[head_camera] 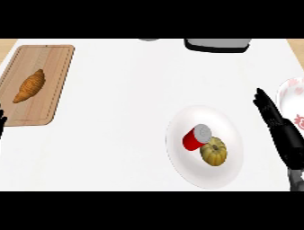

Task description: Pick the squash from the plate and place it in the bowl

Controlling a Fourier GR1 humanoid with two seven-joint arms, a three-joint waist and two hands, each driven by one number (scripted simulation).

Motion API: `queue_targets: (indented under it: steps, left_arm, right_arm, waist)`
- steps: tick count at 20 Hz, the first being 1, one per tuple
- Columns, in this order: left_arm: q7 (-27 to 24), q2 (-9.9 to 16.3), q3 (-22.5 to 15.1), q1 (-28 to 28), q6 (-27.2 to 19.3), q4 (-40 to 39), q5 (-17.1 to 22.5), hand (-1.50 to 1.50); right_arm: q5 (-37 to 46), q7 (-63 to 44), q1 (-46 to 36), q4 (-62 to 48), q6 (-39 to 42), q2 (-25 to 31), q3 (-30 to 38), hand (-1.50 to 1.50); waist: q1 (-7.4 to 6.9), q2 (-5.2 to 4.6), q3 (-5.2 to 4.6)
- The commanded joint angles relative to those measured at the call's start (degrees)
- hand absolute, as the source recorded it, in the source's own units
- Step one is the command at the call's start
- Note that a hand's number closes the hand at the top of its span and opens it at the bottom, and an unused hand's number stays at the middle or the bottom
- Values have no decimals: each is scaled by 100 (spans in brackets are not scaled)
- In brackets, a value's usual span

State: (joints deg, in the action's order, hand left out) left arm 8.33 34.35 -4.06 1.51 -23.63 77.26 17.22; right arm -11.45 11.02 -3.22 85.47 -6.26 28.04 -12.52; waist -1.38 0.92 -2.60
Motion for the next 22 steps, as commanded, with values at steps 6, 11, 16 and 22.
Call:
queue_targets:
  steps: [6,11,16,22]
  left_arm:
    - [-720,-884,-1025,890,583,1028,-175,0]
    - [-696,-1356,-1186,705,461,929,-50,0]
    - [-782,-1536,-1447,528,340,1139,-379,0]
    - [-569,-1548,-1271,1044,512,907,-363,0]
  right_arm:
    - [615,-2468,-204,-98,129,-387,-1589,150]
    - [2067,-2108,123,474,-2564,-1073,-1111,-150]
    - [3295,-2345,709,1739,-3326,-1214,-1808,-150]
    - [5031,-5145,-247,2305,-2319,-832,-1630,-150]
  waist:
    - [85,-103,223]
    - [420,-14,248]
    - [218,-50,252]
    - [212,-73,237]
